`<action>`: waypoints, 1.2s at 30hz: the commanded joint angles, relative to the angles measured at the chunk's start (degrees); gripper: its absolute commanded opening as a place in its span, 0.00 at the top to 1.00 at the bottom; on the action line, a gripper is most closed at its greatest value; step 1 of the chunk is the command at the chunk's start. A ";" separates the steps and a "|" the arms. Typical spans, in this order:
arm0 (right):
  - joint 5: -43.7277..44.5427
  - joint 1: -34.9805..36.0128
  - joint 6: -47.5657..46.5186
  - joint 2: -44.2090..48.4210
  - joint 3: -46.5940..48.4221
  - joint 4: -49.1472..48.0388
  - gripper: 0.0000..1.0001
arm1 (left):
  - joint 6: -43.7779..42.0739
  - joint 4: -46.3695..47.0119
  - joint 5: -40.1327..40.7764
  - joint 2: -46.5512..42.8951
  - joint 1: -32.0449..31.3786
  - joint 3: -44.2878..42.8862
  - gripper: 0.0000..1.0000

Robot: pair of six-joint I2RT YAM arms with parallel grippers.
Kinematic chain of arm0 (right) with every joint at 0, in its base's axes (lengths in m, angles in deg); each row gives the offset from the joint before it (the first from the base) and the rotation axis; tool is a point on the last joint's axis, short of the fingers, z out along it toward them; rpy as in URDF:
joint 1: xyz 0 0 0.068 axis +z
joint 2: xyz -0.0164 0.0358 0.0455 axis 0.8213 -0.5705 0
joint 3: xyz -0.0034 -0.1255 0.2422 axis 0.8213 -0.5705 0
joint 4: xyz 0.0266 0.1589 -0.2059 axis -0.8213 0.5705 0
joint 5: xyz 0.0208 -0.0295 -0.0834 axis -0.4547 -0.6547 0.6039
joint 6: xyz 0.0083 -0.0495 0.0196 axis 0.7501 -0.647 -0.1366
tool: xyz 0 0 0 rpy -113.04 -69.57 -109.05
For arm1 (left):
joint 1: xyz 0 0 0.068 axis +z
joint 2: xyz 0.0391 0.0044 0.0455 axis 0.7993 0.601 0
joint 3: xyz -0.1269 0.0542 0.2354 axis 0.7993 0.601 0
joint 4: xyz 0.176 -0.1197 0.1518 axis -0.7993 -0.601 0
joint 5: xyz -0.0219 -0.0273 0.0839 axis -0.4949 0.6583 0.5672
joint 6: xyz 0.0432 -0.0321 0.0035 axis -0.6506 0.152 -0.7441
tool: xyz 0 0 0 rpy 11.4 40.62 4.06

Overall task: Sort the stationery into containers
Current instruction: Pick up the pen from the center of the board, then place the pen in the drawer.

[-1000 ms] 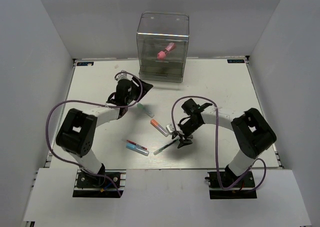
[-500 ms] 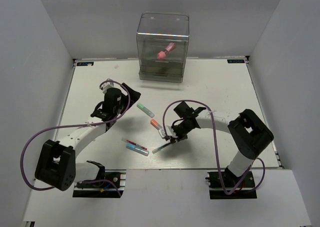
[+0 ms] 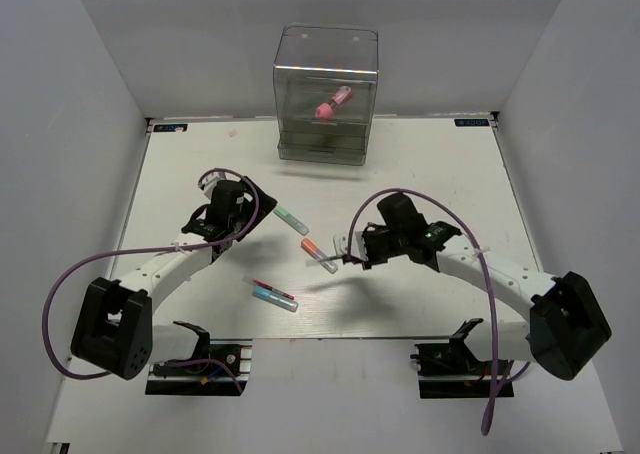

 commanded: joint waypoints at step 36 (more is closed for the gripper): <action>24.64 -11.92 4.80 -47.79 56.83 -12.39 0.92 | -2.83 0.23 -1.17 -5.97 0.16 0.92 0.03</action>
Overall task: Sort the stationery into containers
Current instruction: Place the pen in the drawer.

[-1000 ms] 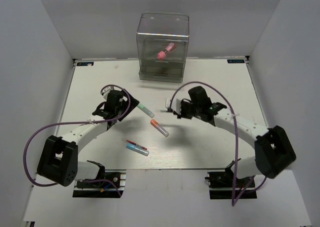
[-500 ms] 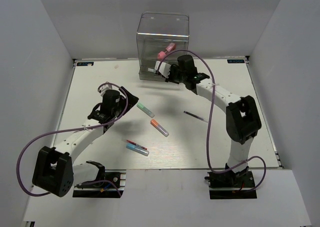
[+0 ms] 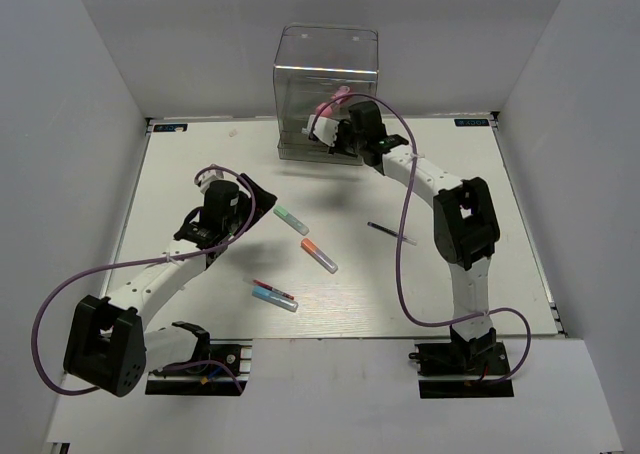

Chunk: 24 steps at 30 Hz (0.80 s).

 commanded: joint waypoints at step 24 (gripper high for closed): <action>-14.87 -4.79 18.19 20.31 -17.53 20.29 0.67 | 20.46 -42.35 5.88 -1.89 -0.90 -12.04 0.12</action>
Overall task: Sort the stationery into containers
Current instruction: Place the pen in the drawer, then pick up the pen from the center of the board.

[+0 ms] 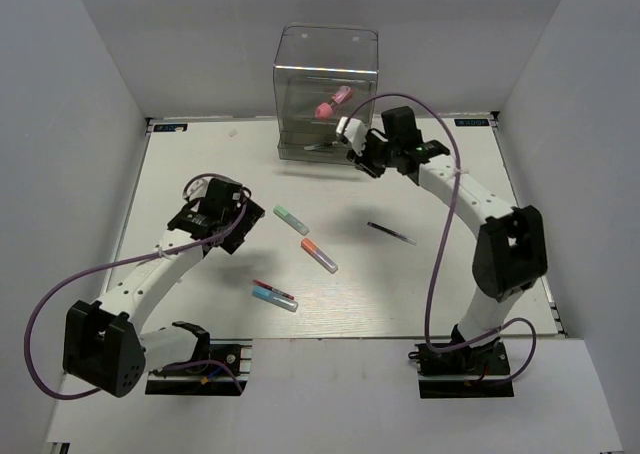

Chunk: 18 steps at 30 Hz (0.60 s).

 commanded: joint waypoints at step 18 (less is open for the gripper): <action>-6.56 -7.71 10.39 6.39 -18.23 9.05 0.40 | 15.81 -25.49 -2.32 15.18 -0.35 -6.04 0.21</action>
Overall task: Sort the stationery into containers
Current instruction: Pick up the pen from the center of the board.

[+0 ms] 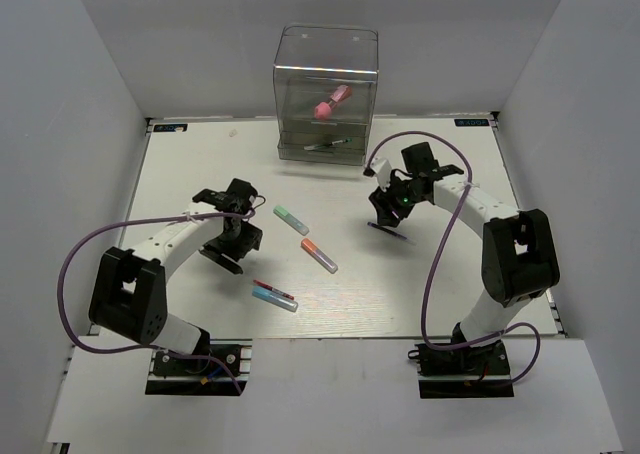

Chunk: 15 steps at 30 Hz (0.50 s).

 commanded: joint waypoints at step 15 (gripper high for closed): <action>-3.38 -2.77 2.82 0.95 0.08 -3.59 0.40 | 1.67 6.70 -2.41 3.04 -0.77 7.64 0.34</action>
